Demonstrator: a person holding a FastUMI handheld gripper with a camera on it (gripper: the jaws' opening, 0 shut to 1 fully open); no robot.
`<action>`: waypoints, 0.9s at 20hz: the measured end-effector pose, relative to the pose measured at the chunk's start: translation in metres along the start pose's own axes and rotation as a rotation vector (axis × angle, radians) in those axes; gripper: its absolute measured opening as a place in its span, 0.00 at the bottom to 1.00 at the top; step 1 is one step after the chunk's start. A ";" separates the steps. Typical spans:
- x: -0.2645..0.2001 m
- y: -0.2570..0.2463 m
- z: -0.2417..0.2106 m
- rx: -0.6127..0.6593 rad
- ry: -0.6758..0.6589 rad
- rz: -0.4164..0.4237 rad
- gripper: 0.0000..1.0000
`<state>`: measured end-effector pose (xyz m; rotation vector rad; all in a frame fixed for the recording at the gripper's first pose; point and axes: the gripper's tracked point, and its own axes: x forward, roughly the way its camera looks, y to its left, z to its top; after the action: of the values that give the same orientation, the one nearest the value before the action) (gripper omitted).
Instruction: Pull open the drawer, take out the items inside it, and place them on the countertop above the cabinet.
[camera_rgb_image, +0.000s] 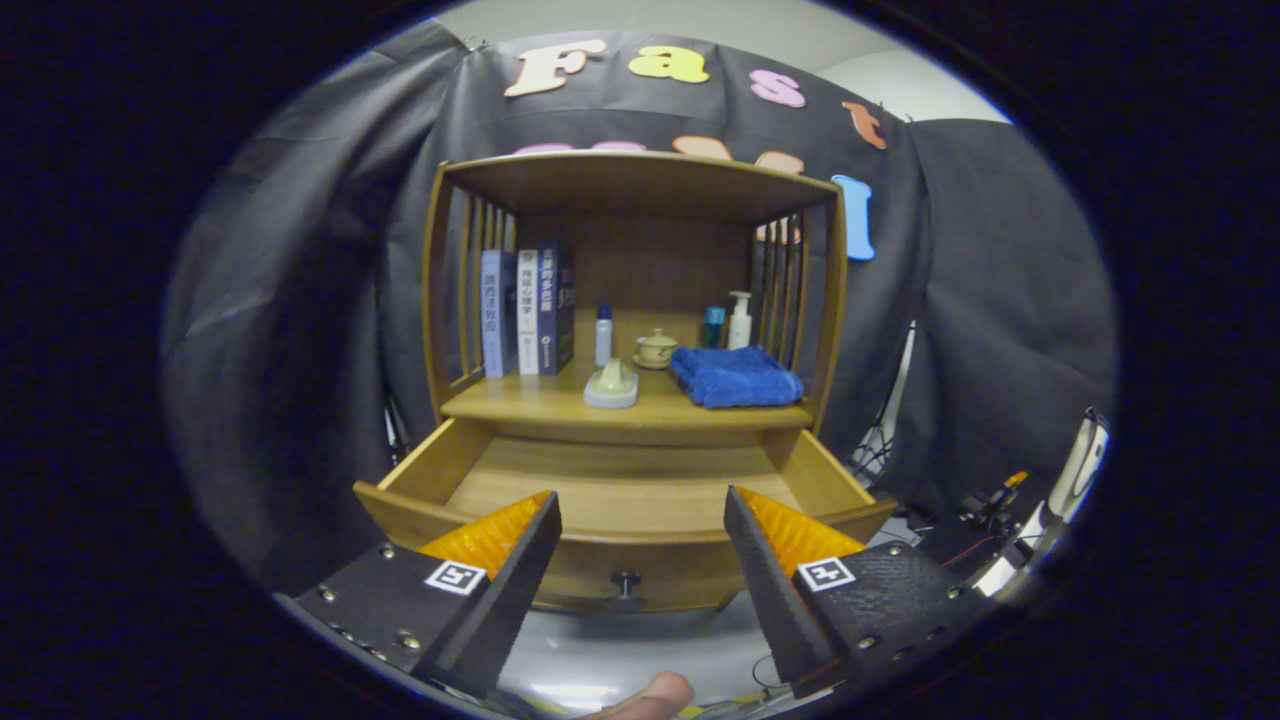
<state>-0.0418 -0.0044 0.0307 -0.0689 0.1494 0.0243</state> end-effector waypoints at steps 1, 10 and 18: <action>-0.001 -0.001 -0.006 0.013 -0.020 0.014 0.98; 0.013 -0.003 -0.118 0.143 -0.028 0.034 0.98; 0.056 0.003 -0.144 0.118 0.009 -0.001 0.98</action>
<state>-0.0075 -0.0103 -0.1196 0.0487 0.1591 0.0140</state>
